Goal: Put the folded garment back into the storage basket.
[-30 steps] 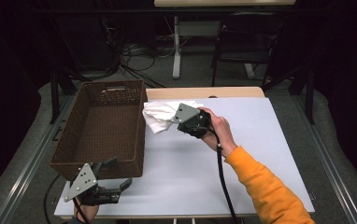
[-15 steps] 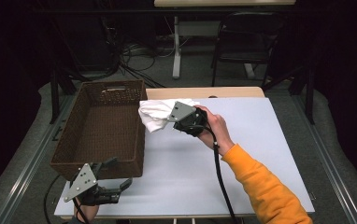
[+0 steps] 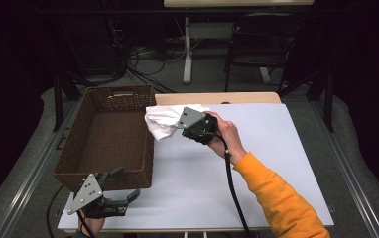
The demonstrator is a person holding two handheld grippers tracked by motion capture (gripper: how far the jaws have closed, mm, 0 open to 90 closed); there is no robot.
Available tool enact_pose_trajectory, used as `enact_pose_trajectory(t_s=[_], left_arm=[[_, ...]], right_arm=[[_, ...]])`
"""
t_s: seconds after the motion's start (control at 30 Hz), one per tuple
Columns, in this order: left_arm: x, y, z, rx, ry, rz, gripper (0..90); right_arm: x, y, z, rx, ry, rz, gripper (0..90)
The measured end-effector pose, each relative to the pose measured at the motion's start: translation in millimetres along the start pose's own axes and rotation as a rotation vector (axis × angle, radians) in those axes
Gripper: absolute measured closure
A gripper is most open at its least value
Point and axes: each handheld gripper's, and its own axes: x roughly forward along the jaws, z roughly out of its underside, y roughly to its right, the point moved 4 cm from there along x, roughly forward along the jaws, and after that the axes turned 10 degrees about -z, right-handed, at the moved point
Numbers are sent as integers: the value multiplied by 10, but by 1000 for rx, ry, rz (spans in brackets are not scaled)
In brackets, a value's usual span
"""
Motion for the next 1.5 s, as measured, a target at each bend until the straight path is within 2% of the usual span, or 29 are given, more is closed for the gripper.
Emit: enact_pose_trajectory(t_s=[0.37,0.7,0.83,1.07,1.5], left_arm=[[-4,3,-3,7,1,6,158],[-4,-2,-1,6,0,1,158],[-6,-2,-2,5,1,0,158],[0,0,0,0,3,2,158],[-2,-2,-1,4,3,2,158]], right_arm=[[24,6,-51,0,3,-3,750],[69,-10,-162,-30,15,-9,750],[84,-25,-185,-24,19,-11,750],[121,-42,-260,-52,21,-14,750],[181,-82,-348,-56,25,-29,750]])
